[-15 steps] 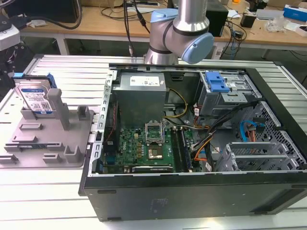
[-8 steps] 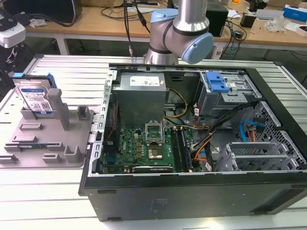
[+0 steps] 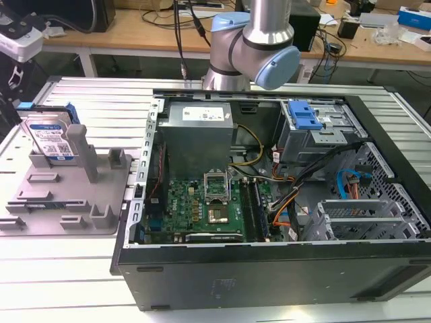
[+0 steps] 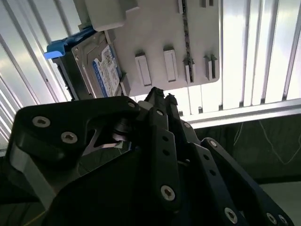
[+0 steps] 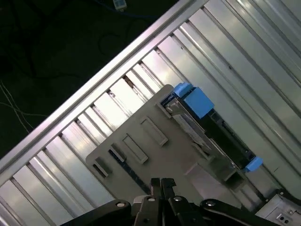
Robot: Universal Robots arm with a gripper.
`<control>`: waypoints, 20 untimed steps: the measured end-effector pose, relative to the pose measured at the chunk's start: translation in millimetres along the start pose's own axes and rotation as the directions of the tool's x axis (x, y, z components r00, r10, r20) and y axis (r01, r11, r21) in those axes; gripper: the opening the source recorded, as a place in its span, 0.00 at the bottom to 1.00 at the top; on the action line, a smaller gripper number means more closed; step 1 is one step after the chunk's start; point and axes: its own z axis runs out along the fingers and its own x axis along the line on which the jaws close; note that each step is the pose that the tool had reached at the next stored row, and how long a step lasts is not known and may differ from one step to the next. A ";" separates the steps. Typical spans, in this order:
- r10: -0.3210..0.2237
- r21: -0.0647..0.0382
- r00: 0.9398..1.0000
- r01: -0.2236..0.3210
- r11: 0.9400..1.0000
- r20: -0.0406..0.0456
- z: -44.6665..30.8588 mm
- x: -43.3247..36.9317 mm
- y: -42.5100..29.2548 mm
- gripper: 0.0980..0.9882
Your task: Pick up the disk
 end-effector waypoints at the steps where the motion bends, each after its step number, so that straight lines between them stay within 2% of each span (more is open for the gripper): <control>1: -0.017 0.000 1.000 0.017 1.000 -0.001 0.0 0.0 0.0 0.15; 2: -0.040 0.000 0.999 0.040 0.999 -0.001 0.0 0.0 0.0 0.22; 3: -0.058 0.000 0.998 0.058 0.998 -0.002 0.0 0.0 0.0 0.22; 5: -0.101 0.000 0.995 0.101 0.995 -0.004 0.1 0.0 0.0 0.36; 6: -0.137 0.000 0.991 0.137 0.991 -0.005 0.2 0.0 0.0 0.36; 7: -0.161 0.000 0.987 0.161 0.987 -0.006 0.2 0.0 0.0 0.43; 8: -0.179 0.000 0.984 0.179 0.984 -0.007 0.2 0.0 0.0 0.43; 10: -0.234 0.000 0.972 0.234 0.972 -0.008 0.2 0.0 0.0 0.43; 15: -0.327 0.000 0.945 0.327 0.945 -0.011 0.3 0.0 0.0 0.43; 17: -0.366 0.000 0.930 0.366 0.931 -0.012 0.4 0.0 0.0 0.43; 19: -0.409 0.001 0.912 0.409 0.912 -0.013 0.7 0.0 0.0 0.43; 20: -0.443 0.002 0.897 0.443 0.897 -0.014 1.1 0.0 0.0 0.43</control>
